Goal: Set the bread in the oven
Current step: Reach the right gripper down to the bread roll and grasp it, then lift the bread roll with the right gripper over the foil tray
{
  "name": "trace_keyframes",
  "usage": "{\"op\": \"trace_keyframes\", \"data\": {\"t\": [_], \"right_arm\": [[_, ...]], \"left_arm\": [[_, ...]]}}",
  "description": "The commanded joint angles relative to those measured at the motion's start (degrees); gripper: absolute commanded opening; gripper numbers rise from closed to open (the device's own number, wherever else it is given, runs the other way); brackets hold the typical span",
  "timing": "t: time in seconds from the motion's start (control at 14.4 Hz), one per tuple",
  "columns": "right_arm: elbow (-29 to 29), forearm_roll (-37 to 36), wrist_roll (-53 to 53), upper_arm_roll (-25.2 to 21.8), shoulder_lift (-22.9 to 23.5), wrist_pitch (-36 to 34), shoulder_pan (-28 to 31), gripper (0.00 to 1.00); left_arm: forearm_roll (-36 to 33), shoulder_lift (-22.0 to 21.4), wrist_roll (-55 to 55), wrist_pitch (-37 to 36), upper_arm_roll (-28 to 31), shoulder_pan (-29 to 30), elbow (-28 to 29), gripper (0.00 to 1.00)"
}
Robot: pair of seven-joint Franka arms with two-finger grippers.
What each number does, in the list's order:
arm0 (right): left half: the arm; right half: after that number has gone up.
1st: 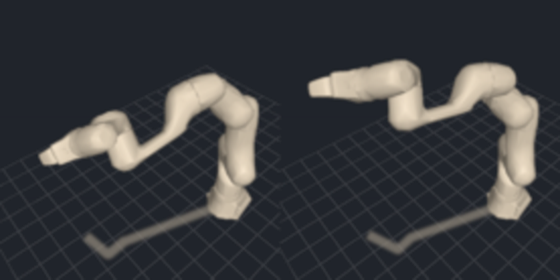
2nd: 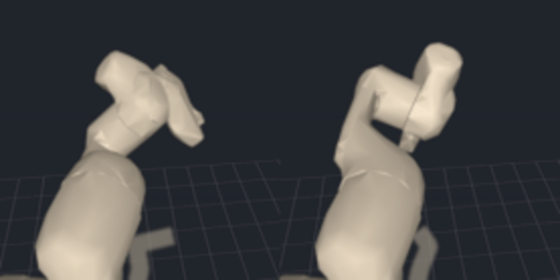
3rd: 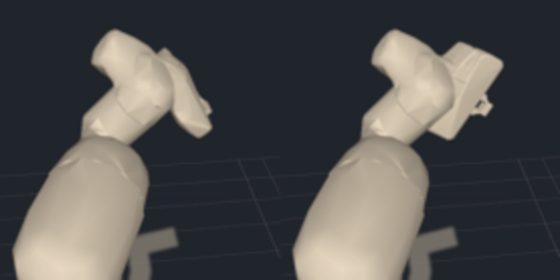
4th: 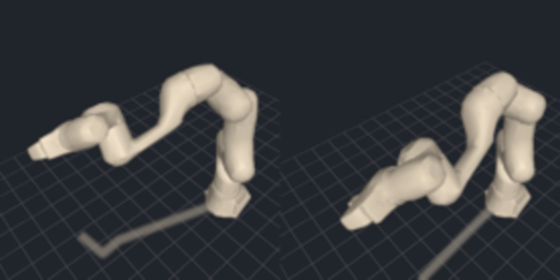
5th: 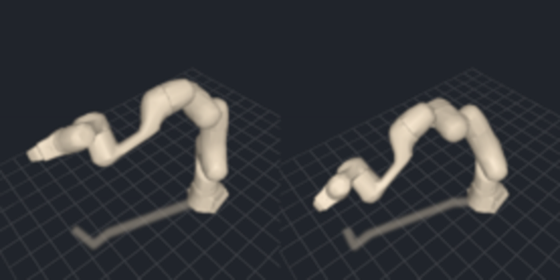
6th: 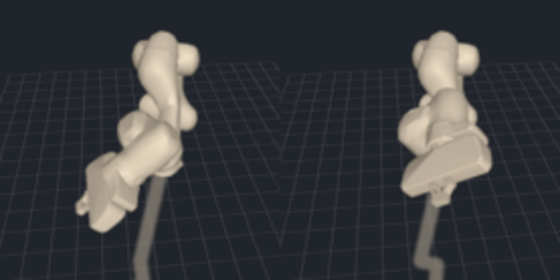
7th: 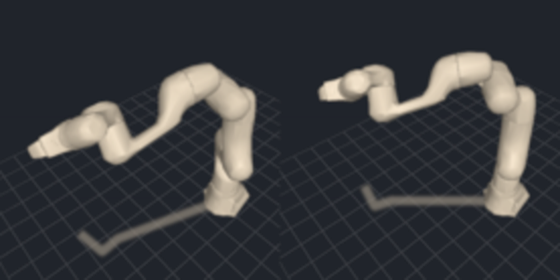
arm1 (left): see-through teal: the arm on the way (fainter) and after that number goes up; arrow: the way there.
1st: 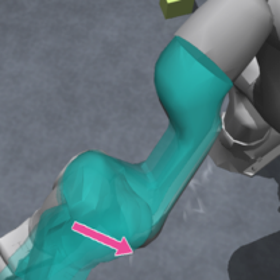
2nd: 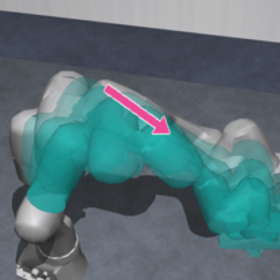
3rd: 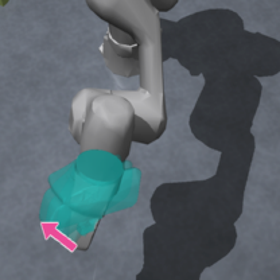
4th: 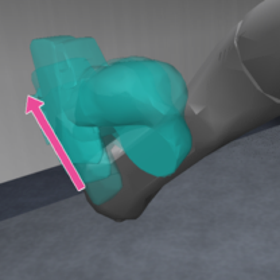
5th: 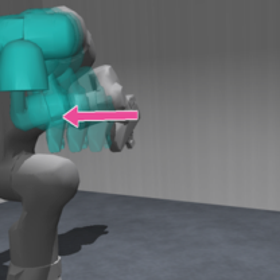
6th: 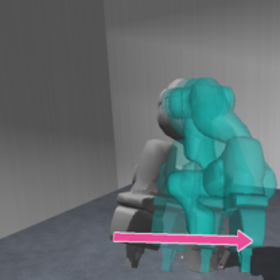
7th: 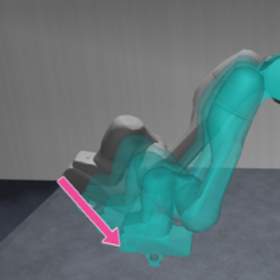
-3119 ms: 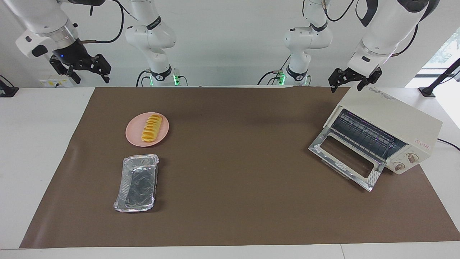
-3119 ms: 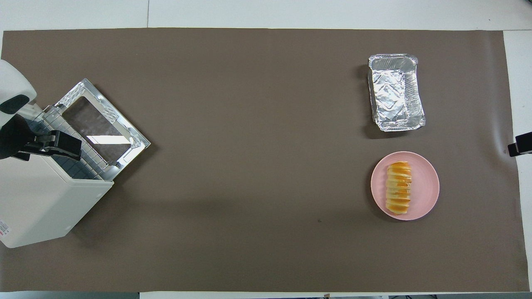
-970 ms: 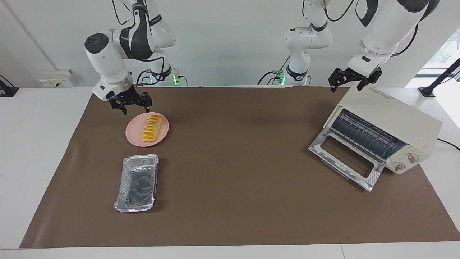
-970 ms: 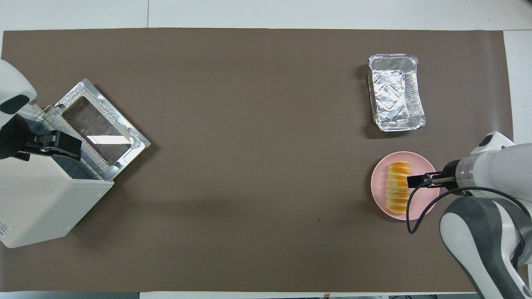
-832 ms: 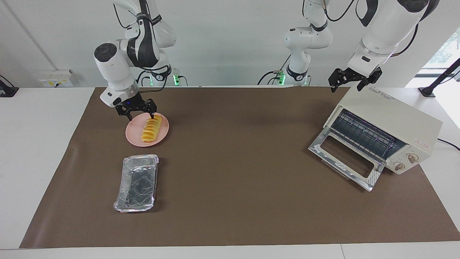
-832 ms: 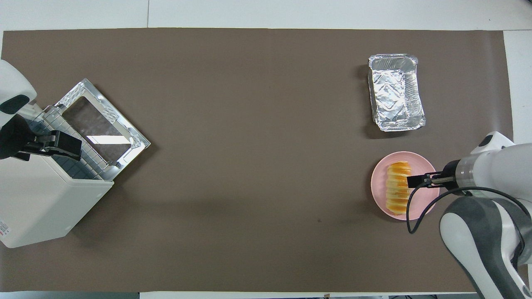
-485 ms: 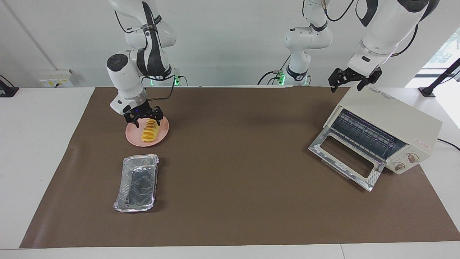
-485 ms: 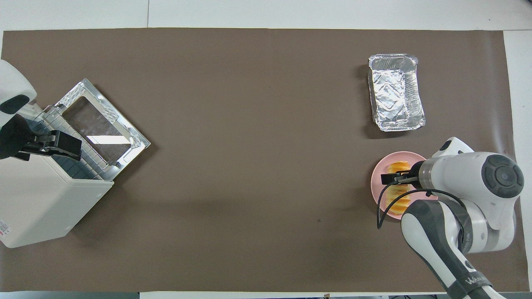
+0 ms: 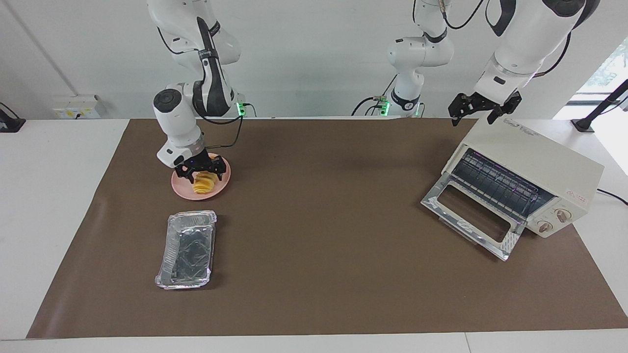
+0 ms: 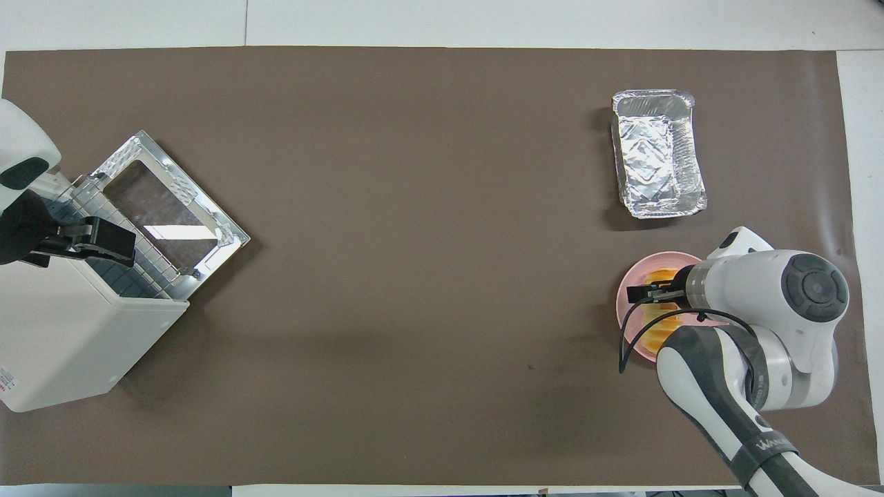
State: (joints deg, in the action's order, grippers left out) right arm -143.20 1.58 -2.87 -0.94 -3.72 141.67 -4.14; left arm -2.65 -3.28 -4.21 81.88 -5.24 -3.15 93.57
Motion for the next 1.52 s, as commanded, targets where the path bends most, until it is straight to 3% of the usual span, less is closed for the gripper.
{"op": "trace_keyframes", "data": {"t": [0.0,0.14,0.21,0.35,0.42,1.04,1.32,1.46], "right_arm": [[-1.29,0.88,0.5,-0.03,0.38,2.56,-0.08,0.97],[-1.38,0.88,0.67,0.06,0.38,2.65,-0.16,0.72],[-1.55,0.88,0.76,0.06,0.38,2.73,-0.17,0.55],[-1.73,0.88,1.37,-0.03,0.38,2.74,-1.04,0.1],[-1.73,0.88,2.16,-0.03,0.38,2.74,-1.04,0.0],[-0.16,0.88,1.82,-0.03,0.47,0.55,-1.04,0.0],[11.42,0.79,1.82,-0.03,0.55,-16.3,-0.96,0.0],[16.18,0.53,1.82,-0.11,1.25,-21.06,-0.87,0.0]], "left_arm": [[1.07,-2.0,0.26,0.48,-0.21,0.86,2.23,1.0],[1.07,-2.0,0.26,0.48,-0.21,0.86,2.14,1.0],[1.07,-2.0,0.26,0.48,-0.21,0.86,2.14,1.0],[1.07,-2.0,0.26,0.48,-0.21,0.86,2.14,1.0],[1.07,-2.0,0.26,0.48,-0.21,0.86,2.14,1.0],[1.07,-2.0,0.26,0.48,-0.21,0.86,2.23,1.0],[1.07,-2.0,0.26,0.48,-0.21,0.86,2.23,1.0],[1.07,-2.0,0.26,0.48,-0.21,0.86,2.14,1.0]]}}
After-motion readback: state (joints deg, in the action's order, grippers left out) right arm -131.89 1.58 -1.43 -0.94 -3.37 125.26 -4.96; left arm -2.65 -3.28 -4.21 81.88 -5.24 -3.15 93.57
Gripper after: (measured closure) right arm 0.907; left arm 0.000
